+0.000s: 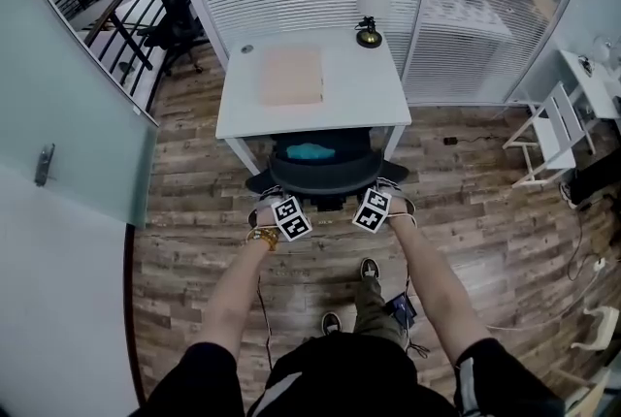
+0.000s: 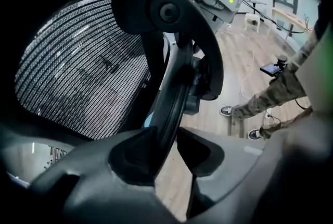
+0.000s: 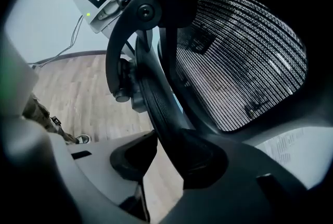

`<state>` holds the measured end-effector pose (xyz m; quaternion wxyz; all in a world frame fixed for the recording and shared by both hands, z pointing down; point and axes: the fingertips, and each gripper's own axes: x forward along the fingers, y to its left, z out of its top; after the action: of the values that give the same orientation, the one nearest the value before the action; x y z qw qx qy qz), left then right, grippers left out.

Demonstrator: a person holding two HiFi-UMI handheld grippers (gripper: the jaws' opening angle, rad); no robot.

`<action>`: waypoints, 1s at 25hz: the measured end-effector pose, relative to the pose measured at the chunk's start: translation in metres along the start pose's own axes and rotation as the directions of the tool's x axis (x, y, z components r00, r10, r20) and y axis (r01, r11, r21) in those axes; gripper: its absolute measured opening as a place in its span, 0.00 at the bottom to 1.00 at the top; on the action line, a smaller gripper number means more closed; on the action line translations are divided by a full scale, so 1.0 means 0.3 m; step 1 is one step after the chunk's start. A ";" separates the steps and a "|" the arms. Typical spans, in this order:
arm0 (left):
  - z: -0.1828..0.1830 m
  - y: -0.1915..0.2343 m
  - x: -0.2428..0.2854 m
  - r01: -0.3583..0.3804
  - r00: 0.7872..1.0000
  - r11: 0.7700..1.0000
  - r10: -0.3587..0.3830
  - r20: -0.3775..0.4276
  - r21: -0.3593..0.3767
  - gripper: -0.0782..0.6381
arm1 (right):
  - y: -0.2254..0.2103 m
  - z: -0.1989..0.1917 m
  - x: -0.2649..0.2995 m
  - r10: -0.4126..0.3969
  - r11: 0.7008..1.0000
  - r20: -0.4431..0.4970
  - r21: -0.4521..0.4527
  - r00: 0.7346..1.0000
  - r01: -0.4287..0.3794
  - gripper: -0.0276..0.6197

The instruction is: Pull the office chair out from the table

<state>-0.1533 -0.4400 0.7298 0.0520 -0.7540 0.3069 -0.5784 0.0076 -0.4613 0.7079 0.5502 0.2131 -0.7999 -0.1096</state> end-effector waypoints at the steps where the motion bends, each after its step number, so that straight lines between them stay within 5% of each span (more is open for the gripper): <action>1: -0.004 -0.001 0.000 -0.003 1.000 1.000 0.003 0.002 -0.006 0.29 | 0.003 0.001 0.002 -0.001 1.000 -0.002 -0.001 1.000 0.001 0.22; 25: -0.035 -0.103 -0.062 -0.003 0.999 1.000 0.005 0.041 -0.029 0.30 | 0.102 -0.001 -0.040 0.031 0.999 -0.041 -0.018 0.999 -0.031 0.22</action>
<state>-0.1531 -0.4025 0.7310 0.0485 -0.7660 0.3156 -0.5580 0.0048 -0.4287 0.7105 0.5699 0.1976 -0.7907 -0.1044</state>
